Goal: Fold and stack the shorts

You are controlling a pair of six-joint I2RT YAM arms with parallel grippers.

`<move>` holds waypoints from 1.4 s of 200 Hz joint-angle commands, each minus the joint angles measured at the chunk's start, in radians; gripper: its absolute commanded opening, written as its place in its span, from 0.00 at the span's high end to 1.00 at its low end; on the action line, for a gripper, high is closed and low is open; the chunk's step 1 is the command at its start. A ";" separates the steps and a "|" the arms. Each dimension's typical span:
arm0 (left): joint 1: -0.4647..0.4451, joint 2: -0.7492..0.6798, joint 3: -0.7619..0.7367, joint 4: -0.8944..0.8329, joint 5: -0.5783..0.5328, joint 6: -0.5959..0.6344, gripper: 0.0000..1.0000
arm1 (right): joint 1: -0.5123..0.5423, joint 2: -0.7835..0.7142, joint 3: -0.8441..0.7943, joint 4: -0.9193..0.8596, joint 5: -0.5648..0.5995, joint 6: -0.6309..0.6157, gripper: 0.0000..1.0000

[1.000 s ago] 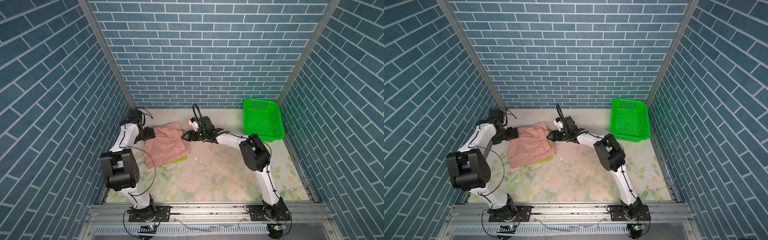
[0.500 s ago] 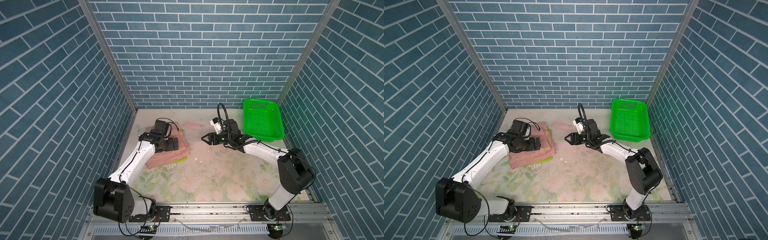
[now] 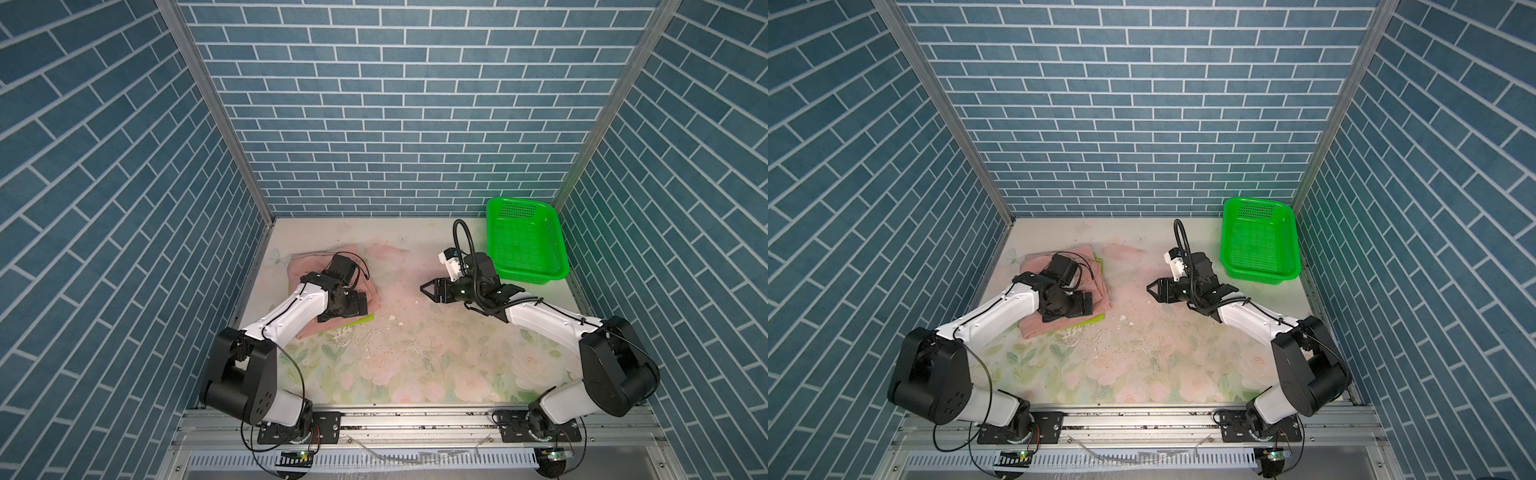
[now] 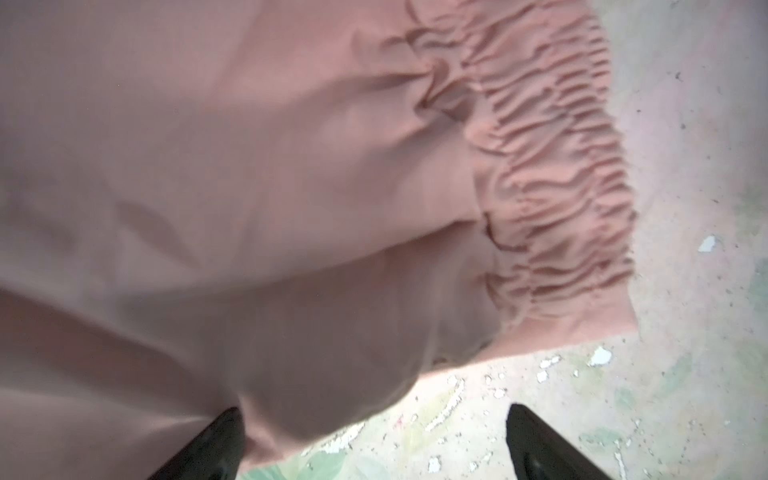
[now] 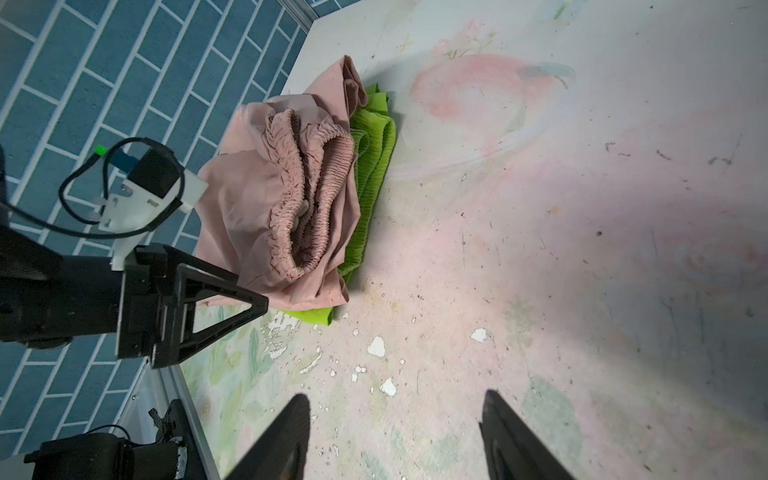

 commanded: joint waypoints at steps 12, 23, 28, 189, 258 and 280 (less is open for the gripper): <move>-0.045 -0.087 0.014 -0.107 -0.039 -0.077 0.00 | -0.004 0.014 -0.010 0.023 0.003 -0.016 0.34; -0.049 -0.107 -0.024 -0.089 -0.011 -0.102 0.00 | -0.004 0.018 -0.012 0.029 0.000 -0.010 0.34; -0.053 -0.118 -0.041 -0.082 -0.003 -0.114 0.00 | -0.003 0.020 -0.014 0.030 -0.002 -0.006 0.35; -0.011 0.159 -0.141 0.160 -0.085 -0.039 0.00 | -0.004 -0.044 -0.083 0.042 0.000 0.034 0.35; 0.168 0.285 -0.051 0.196 -0.061 0.115 0.00 | -0.004 -0.033 -0.056 0.020 0.016 0.037 0.35; 0.229 0.341 0.018 0.202 0.011 0.164 0.00 | -0.004 -0.028 -0.042 0.006 0.027 0.036 0.35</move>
